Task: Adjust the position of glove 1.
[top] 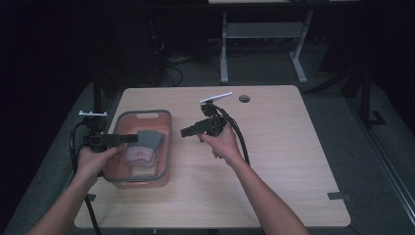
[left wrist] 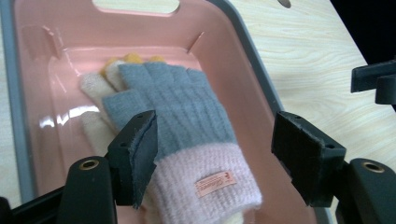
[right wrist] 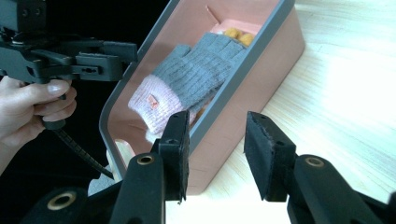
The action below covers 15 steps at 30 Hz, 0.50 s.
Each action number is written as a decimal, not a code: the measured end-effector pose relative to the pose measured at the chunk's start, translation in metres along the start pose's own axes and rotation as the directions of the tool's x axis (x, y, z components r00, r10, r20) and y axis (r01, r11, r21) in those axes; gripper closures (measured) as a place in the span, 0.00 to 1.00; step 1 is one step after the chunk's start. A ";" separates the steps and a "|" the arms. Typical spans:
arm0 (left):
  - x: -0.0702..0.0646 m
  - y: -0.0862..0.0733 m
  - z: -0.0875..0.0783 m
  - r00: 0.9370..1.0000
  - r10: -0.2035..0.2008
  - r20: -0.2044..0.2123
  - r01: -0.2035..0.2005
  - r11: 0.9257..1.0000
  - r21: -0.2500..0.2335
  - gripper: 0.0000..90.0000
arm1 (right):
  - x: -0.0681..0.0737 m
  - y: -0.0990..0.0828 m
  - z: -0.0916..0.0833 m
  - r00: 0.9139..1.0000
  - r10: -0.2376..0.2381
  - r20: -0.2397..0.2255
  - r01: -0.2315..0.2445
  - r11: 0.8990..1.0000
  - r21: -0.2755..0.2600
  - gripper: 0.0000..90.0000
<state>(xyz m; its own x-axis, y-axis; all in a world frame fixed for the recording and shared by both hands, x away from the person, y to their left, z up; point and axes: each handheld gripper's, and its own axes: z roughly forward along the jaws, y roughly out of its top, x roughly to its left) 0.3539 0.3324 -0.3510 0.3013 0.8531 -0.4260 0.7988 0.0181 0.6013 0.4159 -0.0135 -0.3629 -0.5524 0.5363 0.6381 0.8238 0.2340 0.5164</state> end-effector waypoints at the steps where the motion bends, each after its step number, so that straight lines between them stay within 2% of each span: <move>1: -0.001 0.000 0.000 1.000 0.003 0.002 -0.003 1.000 0.000 0.34 | -0.001 0.000 -0.001 1.000 0.001 0.002 -0.001 1.000 0.002 0.67; 3: -0.004 0.001 0.001 1.000 -0.004 0.007 0.004 1.000 -0.008 0.34 | -0.002 -0.001 -0.003 1.000 0.003 0.006 -0.003 1.000 0.001 0.66; 7: -0.007 0.001 0.002 1.000 0.016 0.011 -0.016 1.000 0.007 0.34 | -0.005 -0.003 -0.007 1.000 0.003 0.015 -0.003 1.000 -0.005 0.64; 15: -0.014 0.002 0.003 0.999 0.030 0.019 -0.030 1.000 0.001 0.32 | -0.010 -0.007 -0.013 1.000 -0.002 0.028 0.002 1.000 -0.003 0.61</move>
<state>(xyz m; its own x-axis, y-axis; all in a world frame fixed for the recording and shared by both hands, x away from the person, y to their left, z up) 0.3531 0.3186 -0.3459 0.3347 0.8432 -0.4207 0.7899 -0.0075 0.6132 0.4138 -0.0310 -0.3661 -0.5505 0.5586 0.6204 0.8221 0.2331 0.5195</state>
